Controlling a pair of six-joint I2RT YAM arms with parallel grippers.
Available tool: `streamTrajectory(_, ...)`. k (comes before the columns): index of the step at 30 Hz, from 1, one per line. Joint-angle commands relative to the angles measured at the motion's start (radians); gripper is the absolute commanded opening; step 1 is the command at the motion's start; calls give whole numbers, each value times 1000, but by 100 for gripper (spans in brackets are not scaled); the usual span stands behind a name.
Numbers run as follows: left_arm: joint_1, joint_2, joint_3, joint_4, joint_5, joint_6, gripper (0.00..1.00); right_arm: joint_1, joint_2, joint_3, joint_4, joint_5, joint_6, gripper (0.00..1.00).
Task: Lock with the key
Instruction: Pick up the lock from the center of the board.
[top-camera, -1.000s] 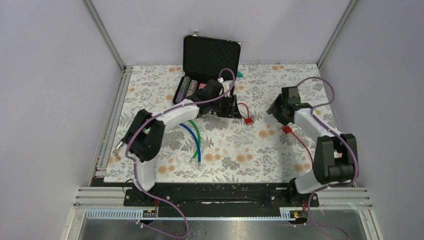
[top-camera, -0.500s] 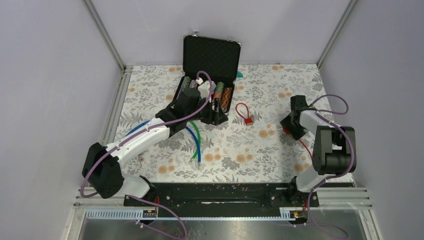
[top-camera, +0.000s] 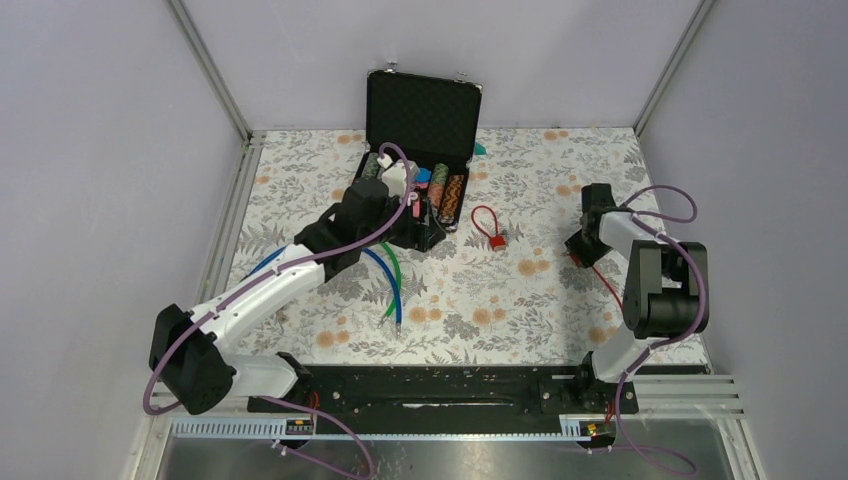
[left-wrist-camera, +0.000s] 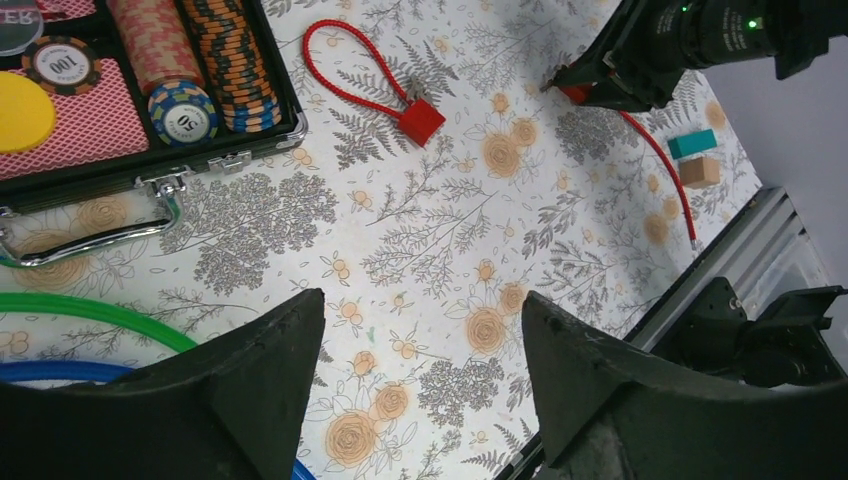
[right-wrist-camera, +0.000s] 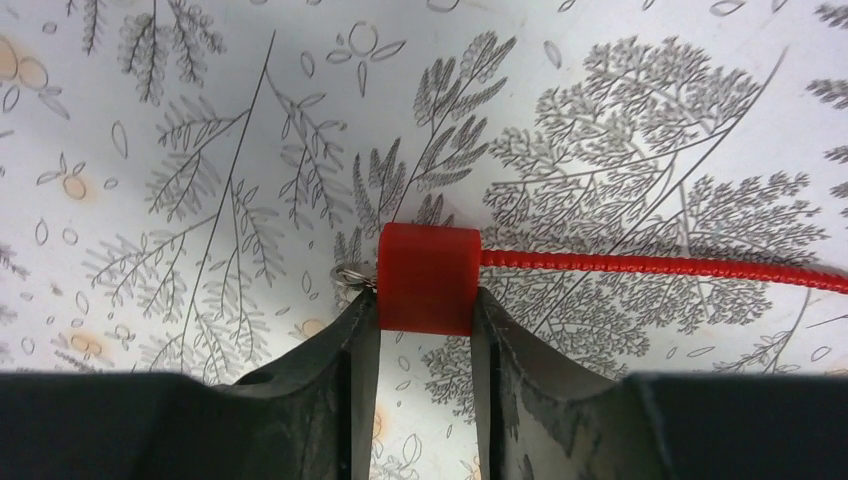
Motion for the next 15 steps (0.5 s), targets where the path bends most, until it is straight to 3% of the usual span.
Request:
streamTrajectory(1, 9, -55, 14, 29, -77, 25, 83, -5, -75, -18, 24, -74, -14, 18)
streamTrajectory(3, 15, -77, 4, 46, -94, 27, 98, -2, -146, -40, 56, -128, -35, 18)
streamTrajectory(4, 19, -85, 3, 50, -96, 29, 99, -1, -179, -49, 67, -159, -50, 18)
streamTrajectory(9, 36, -98, 33, 35, -147, 21, 99, 51, -343, -50, 80, -293, -126, 18)
streamTrajectory(15, 77, -127, 49, 65, -199, 14, 99, 269, -560, -93, 113, -342, -172, 18)
